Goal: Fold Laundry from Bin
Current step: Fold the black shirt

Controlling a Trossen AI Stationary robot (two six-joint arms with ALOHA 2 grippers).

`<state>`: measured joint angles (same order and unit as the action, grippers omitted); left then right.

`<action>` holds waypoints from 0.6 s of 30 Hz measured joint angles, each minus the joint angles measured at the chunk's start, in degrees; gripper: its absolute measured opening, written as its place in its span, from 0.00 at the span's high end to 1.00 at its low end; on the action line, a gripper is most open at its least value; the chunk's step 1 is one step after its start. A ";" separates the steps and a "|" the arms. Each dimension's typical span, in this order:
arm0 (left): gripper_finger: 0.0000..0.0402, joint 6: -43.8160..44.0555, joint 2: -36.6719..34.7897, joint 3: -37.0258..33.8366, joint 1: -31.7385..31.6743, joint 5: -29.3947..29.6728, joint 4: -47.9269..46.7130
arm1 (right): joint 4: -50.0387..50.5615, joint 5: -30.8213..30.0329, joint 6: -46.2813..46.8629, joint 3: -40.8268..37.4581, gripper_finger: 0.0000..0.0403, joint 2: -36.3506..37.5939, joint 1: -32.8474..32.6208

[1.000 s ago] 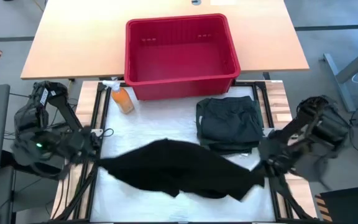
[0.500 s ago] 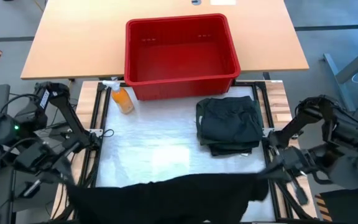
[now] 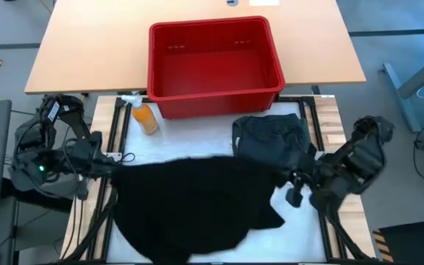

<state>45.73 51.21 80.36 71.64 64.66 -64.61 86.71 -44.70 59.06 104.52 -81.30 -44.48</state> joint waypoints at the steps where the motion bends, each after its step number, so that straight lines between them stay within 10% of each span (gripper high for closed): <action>1: 1.00 -2.66 -0.44 0.00 0.00 0.44 2.26 | -0.78 1.29 -1.56 0.24 0.96 -0.05 0.76; 5: 1.00 -18.20 -1.88 0.00 0.00 -3.98 17.17 | -10.53 11.33 -12.06 3.50 0.96 -0.09 1.85; 11: 1.00 -45.51 0.25 0.03 0.02 -31.63 45.76 | -27.90 28.01 -21.09 9.48 0.96 -0.07 -0.87; 18: 1.00 -63.26 5.65 0.07 0.02 -49.38 64.12 | -39.96 25.56 -33.19 13.98 0.96 -0.02 -10.16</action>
<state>-17.52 56.87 80.42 71.66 15.28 -0.49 46.75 -19.14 25.87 118.50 -81.32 -54.64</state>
